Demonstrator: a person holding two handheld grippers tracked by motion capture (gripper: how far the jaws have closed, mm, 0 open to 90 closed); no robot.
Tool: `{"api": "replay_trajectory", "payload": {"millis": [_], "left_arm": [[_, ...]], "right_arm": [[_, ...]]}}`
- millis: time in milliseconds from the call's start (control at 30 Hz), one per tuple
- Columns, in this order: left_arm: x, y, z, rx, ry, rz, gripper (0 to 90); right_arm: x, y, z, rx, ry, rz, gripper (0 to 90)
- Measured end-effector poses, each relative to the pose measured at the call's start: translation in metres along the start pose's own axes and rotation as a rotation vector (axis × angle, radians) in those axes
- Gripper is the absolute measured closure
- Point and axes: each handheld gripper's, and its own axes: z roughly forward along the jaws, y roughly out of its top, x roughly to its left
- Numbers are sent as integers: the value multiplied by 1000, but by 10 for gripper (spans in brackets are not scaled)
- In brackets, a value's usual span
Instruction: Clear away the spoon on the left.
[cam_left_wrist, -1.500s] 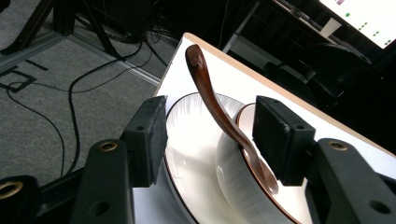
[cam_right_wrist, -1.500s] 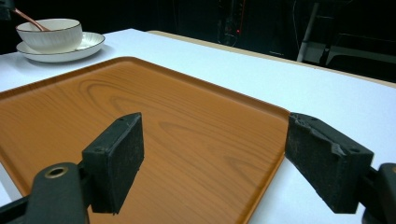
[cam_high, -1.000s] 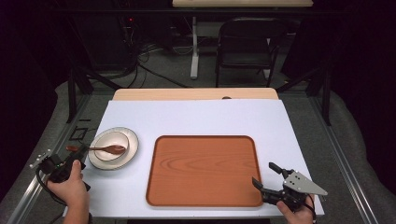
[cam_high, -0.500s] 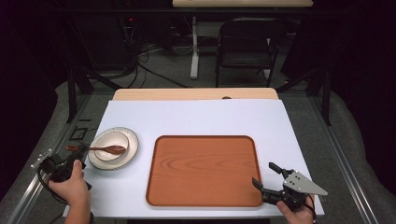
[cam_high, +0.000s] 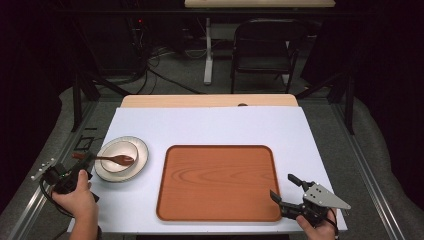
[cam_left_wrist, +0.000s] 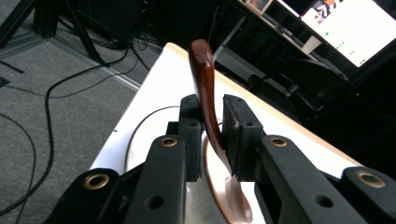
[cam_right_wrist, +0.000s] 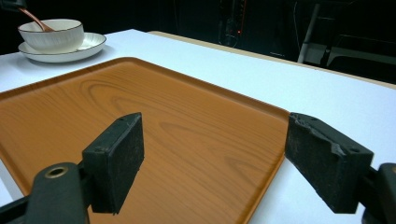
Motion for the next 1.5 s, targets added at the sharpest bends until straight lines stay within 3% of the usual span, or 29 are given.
{"api": "replay_trajectory", "payload": {"millis": [133,500,1033,1133,1333,1500], "left_arm": [[-4,1,-1,-1,-20,-4,801],[-19,4,-3,3,-60,34,832],[-44,-1,-10,-5,-74,206,841],[-47,-2,-12,-19,-89,216,842],[-55,1,-20,-43,-72,291,842],[-60,4,-25,-58,-53,328,842]], "right_arm": [[0,0,0,0,0,0,192],[0,0,0,1,1,-1,192],[0,0,1,2,1,-1,192],[0,0,0,2,1,-1,193],[0,0,1,3,2,1,192],[0,0,0,2,2,-1,193]]}}
